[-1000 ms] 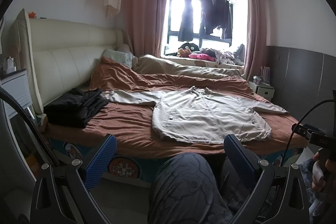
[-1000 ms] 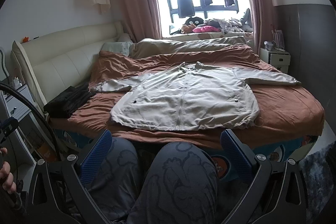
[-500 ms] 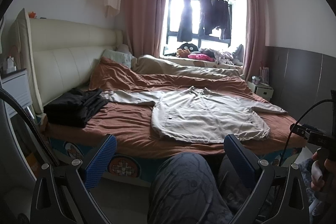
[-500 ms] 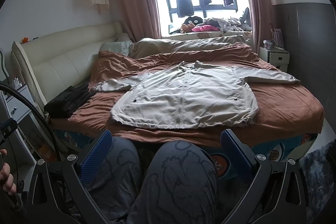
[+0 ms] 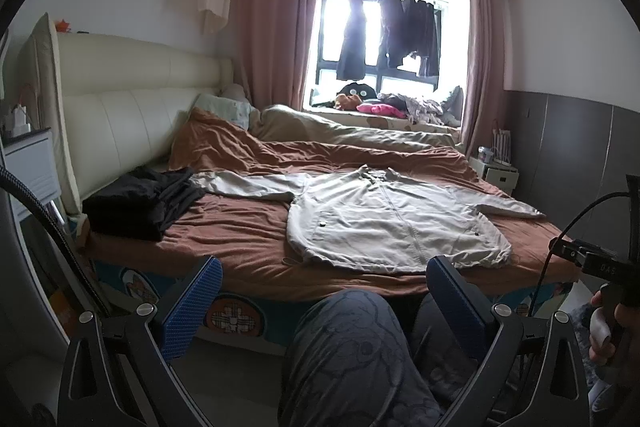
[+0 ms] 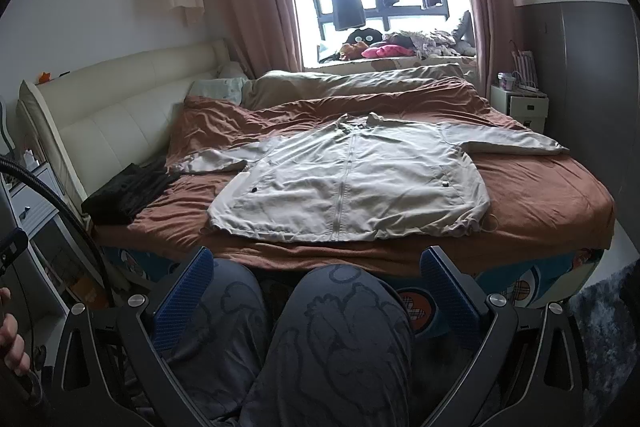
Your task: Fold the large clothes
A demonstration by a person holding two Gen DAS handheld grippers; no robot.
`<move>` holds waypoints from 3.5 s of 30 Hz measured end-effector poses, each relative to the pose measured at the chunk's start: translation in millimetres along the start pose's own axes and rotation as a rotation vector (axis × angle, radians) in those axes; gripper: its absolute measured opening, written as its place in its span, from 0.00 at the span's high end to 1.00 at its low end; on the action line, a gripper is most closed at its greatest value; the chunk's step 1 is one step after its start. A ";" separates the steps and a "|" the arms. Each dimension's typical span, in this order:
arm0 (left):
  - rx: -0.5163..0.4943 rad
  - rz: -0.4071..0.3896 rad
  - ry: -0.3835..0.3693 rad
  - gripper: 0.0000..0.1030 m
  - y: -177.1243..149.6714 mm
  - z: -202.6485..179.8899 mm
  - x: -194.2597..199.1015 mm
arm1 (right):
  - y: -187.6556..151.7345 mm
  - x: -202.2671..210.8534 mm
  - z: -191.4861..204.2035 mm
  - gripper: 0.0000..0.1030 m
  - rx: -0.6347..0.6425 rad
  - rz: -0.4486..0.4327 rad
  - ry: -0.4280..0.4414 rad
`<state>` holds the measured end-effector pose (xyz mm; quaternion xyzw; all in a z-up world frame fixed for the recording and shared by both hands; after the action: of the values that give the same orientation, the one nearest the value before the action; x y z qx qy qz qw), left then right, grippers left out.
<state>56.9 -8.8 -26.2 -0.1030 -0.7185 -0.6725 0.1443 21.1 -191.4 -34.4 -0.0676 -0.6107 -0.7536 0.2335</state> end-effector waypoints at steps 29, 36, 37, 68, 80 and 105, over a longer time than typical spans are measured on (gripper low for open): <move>0.000 -0.006 -0.011 0.00 1.7 -5.1 4.0 | 4.8 2.4 -0.1 0.00 0.004 0.000 -0.009; 0.028 0.019 -0.031 0.00 4.9 0.4 -15.7 | 18.4 -3.5 -3.1 0.00 0.014 -0.002 -0.033; 0.034 0.022 -0.029 0.00 5.7 2.6 -21.0 | 20.1 -8.2 -2.2 0.00 0.016 -0.001 -0.032; 0.237 0.168 0.073 0.04 42.0 103.5 -252.6 | 125.0 -269.8 12.9 0.00 0.011 0.126 0.056; 0.280 0.215 0.121 0.13 74.2 154.6 -355.6 | 158.7 -403.1 28.5 0.00 -0.061 0.169 0.107; 0.419 0.443 0.216 0.40 66.1 276.2 -609.0 | 177.7 -657.6 60.4 0.63 -0.146 0.387 0.186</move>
<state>631.2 299.3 -189.8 -0.1527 -0.7820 -0.4694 0.3806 667.1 17.5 -116.2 -0.1304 -0.5059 -0.7401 0.4234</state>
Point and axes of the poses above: each gripper's, at about its wrist camera, not at the fingertips, and x roughly against the way its jaws point, z to its left, y to its top, the point moved 9 cm from there along -x, roughly the way its jaws point, and after that the axes turned 3 degrees about y, right-handed, at the moved point
